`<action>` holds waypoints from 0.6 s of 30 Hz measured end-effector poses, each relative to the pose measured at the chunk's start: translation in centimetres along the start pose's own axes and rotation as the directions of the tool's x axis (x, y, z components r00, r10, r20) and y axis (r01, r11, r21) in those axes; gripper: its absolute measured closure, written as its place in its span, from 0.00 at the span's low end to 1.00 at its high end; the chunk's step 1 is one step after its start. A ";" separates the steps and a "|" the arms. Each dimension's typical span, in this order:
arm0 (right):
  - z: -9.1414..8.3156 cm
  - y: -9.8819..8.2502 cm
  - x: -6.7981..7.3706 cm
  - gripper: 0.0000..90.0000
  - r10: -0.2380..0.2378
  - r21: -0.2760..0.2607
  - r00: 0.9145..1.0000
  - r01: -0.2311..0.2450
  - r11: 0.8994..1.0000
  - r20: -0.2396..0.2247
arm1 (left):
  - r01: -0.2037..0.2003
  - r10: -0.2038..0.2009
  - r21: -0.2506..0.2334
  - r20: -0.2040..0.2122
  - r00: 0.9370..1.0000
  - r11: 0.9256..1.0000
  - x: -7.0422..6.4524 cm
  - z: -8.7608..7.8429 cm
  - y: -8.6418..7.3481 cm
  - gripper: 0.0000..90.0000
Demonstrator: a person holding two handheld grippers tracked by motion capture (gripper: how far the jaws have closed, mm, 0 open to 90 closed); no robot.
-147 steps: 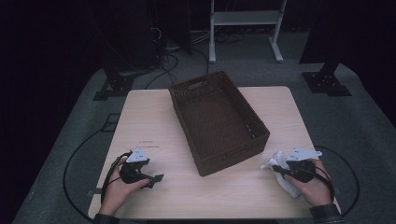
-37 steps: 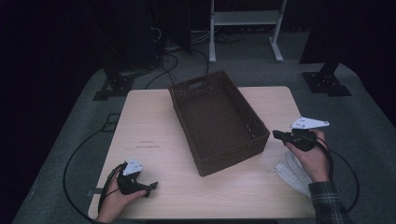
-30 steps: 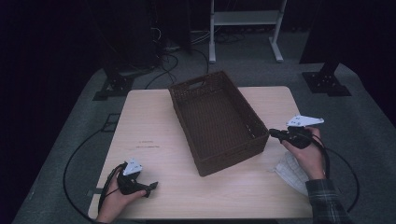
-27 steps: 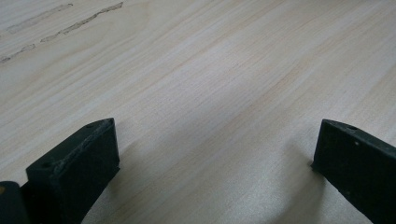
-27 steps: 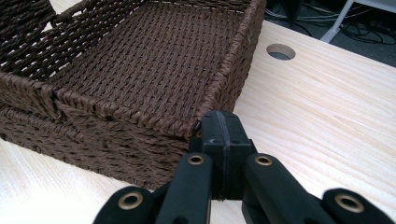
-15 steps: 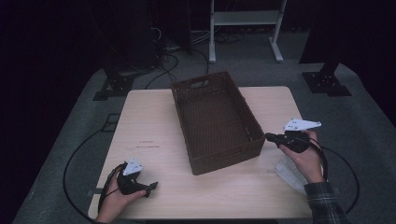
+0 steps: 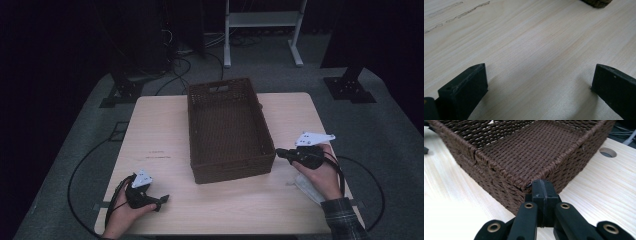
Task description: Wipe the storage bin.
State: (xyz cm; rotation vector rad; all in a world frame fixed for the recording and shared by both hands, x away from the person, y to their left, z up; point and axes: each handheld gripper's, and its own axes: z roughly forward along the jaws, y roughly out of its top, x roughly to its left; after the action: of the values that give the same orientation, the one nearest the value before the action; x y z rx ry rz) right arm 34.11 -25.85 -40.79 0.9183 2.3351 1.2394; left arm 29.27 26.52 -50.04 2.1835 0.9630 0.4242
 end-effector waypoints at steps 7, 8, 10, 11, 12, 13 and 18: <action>0.3 0.3 0.9 1.00 -0.015 0.004 1.000 0.015 1.000 -0.022 | -0.001 0.001 0.000 0.000 1.000 1.000 0.0 0.0 0.0 0.00; 0.3 0.3 0.9 1.00 -0.019 0.005 1.000 0.019 1.000 -0.023 | -0.001 0.001 0.000 0.000 1.000 1.000 0.0 0.0 0.0 0.00; 0.4 0.3 1.1 1.00 -0.023 0.005 0.999 0.023 1.000 -0.028 | -0.001 0.001 0.000 0.000 1.000 1.000 0.0 0.0 0.0 0.00; 0.4 0.4 1.1 1.00 -0.025 0.005 0.999 0.025 1.000 -0.029 | -0.002 0.002 0.000 0.000 1.000 1.000 0.0 0.0 0.0 0.00; 0.4 0.4 1.2 1.00 -0.029 0.005 0.999 0.029 1.000 -0.031 | -0.001 0.001 0.000 0.000 1.000 1.000 0.0 0.0 0.0 0.00; 0.5 0.4 1.3 1.00 -0.026 0.005 0.999 0.026 1.000 -0.034 | -0.001 0.001 0.000 0.000 1.000 1.000 0.0 0.0 0.0 0.00; 0.6 0.5 1.7 1.00 -0.039 0.007 0.998 0.039 0.999 -0.044 | -0.001 0.001 0.000 0.000 1.000 1.000 0.0 0.0 0.0 0.00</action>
State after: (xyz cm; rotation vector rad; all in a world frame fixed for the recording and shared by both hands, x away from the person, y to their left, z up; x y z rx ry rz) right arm 33.45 -24.11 -40.69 0.8522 2.3821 1.2475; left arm 29.27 26.52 -50.04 2.1840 0.9619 0.4248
